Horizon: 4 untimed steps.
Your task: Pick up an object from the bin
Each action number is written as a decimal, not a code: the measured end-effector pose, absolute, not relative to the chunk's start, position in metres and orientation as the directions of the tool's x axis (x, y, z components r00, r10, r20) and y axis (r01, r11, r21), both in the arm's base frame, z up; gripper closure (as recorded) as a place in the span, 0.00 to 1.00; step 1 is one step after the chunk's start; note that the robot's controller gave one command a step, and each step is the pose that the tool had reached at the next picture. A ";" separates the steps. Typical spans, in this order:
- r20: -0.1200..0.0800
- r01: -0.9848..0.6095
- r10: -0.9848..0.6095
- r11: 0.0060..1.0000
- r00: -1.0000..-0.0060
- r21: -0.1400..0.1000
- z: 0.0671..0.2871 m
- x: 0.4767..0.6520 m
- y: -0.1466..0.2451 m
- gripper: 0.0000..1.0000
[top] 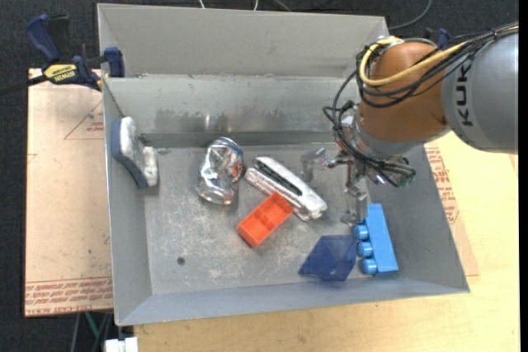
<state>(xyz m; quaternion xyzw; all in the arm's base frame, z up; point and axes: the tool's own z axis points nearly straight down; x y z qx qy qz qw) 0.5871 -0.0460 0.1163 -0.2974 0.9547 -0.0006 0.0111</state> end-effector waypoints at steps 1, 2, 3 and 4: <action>-0.013 -0.452 -0.452 0.892 -0.892 0.000 0.104 0.589 -0.043 0.00; -0.016 -0.606 -0.606 0.796 -0.796 -0.004 0.077 0.576 -0.050 0.00; -0.022 -0.405 -0.405 0.914 -0.914 -0.001 0.071 0.587 -0.012 0.00; -0.020 -0.775 -0.775 0.632 -0.631 -0.012 0.071 0.601 -0.001 0.00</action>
Offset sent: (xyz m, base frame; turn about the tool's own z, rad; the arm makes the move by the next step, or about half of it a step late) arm -0.0171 -0.0065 -0.0463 -0.0678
